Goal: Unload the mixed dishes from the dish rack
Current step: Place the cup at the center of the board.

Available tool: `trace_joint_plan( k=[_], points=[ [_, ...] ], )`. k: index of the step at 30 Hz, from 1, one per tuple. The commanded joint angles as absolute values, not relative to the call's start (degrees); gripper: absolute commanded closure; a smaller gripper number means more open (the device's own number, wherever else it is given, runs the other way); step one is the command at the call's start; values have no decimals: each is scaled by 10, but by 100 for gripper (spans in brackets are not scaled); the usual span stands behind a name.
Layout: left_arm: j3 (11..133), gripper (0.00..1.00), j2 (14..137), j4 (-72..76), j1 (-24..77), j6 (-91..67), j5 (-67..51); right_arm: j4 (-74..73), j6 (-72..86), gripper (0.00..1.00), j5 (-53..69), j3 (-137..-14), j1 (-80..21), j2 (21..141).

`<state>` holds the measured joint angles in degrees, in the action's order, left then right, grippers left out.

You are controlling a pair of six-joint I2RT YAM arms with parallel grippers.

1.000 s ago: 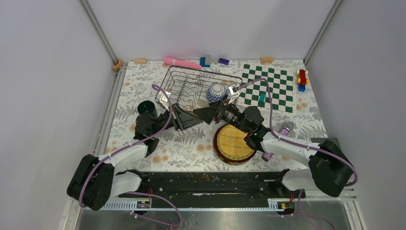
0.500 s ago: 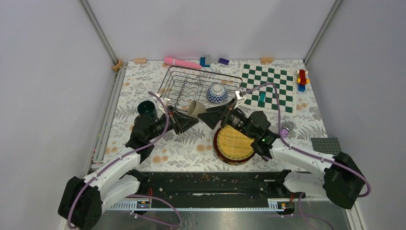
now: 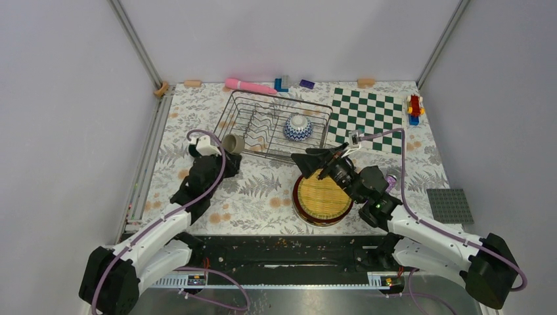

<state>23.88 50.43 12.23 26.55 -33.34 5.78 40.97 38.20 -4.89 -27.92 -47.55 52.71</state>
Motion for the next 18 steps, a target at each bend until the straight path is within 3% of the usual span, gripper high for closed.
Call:
trace_joint_plan(
  k=[1, 18],
  points=[
    [284, 100, 528, 96, 263, -377, 237, 405, 368, 0, -98, -268, -480, 505],
    [288, 100, 662, 98, 270, -457, 283, 391, 356, 0, -152, -237, -479, 473]
  ],
)
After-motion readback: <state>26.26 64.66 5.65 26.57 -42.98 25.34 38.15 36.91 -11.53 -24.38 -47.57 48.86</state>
